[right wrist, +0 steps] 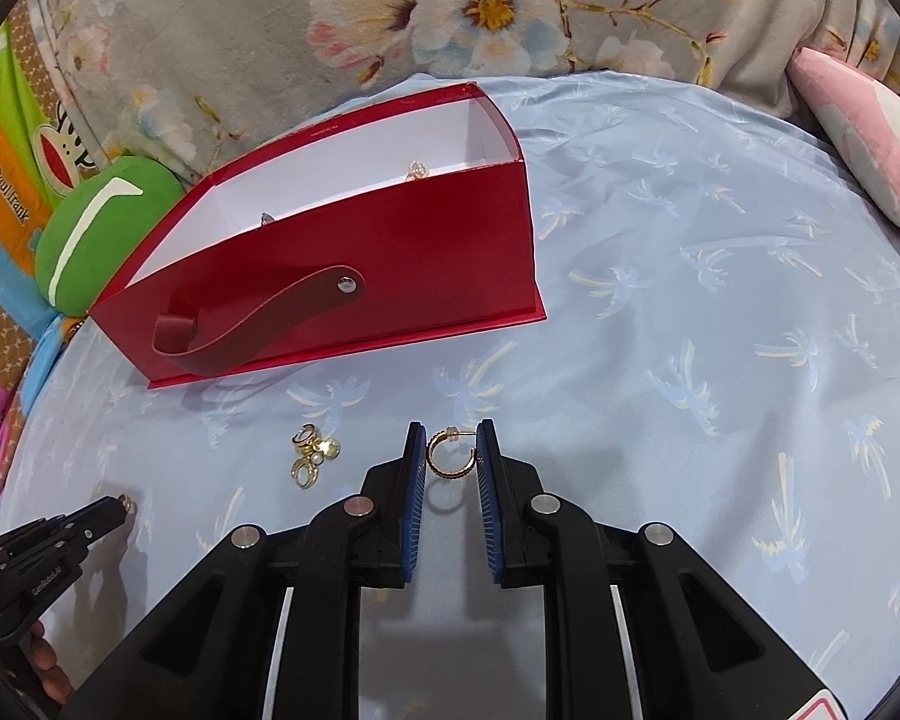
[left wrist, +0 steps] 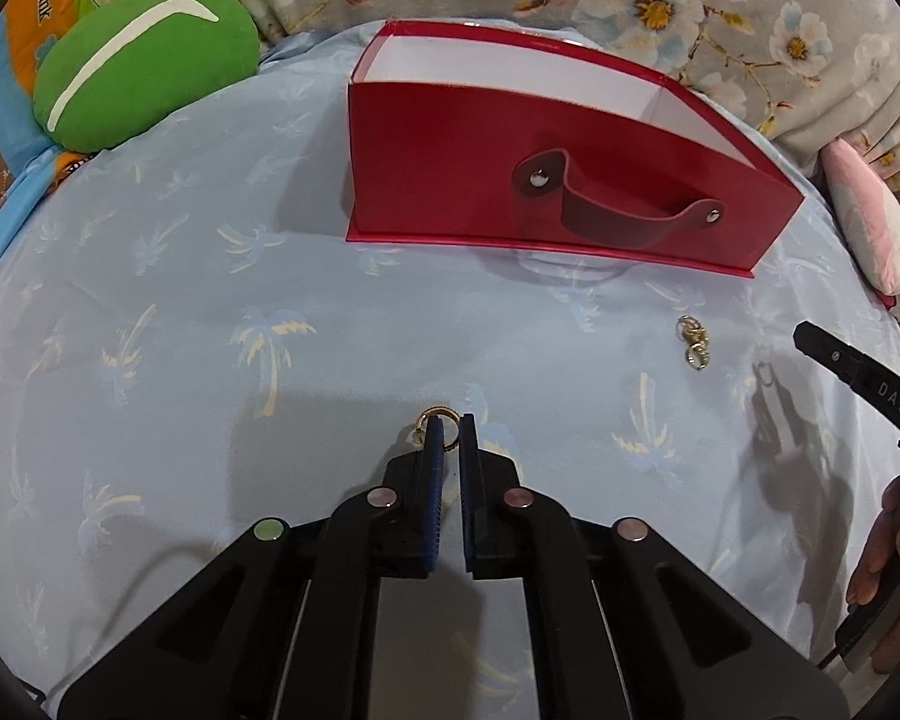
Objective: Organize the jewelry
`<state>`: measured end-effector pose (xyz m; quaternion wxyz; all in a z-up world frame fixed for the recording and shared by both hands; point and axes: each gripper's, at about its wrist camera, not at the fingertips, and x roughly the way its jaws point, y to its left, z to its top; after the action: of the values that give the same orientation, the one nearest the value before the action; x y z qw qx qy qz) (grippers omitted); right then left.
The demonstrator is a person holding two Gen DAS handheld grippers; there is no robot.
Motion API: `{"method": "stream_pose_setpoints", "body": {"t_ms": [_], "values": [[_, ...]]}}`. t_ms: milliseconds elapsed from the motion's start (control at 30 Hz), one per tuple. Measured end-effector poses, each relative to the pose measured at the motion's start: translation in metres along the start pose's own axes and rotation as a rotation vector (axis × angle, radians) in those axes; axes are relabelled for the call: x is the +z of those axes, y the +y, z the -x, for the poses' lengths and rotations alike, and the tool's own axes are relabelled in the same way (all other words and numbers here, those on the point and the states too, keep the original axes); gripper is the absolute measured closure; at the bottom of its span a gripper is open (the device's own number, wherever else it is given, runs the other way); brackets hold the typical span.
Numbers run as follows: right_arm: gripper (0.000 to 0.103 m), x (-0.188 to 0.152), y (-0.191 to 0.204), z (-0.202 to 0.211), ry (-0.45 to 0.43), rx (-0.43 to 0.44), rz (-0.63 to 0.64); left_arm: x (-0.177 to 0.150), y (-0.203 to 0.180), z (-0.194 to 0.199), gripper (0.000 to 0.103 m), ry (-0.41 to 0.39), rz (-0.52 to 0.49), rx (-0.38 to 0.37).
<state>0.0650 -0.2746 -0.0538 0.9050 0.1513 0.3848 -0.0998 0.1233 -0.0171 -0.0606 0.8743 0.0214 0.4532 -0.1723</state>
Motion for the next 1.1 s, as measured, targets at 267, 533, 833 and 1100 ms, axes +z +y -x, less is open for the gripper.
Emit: {"method": "stream_pose_setpoints", "body": {"t_ms": [267, 533, 833, 1100], "values": [[0.088, -0.001, 0.007, 0.029, -0.052, 0.018, 0.023, 0.010, 0.005, 0.038, 0.099, -0.067, 0.014, -0.042], [0.088, 0.037, 0.020, 0.069, -0.161, 0.055, 0.070, 0.057, 0.022, 0.079, 0.099, -0.194, 0.046, -0.017], [0.088, 0.118, 0.043, 0.063, -0.246, 0.111, 0.106, 0.137, 0.006, 0.095, 0.099, -0.333, -0.017, -0.001], [0.087, 0.190, 0.068, -0.006, -0.189, 0.116, 0.137, 0.214, -0.034, 0.037, 0.099, -0.308, -0.054, -0.026]]}}
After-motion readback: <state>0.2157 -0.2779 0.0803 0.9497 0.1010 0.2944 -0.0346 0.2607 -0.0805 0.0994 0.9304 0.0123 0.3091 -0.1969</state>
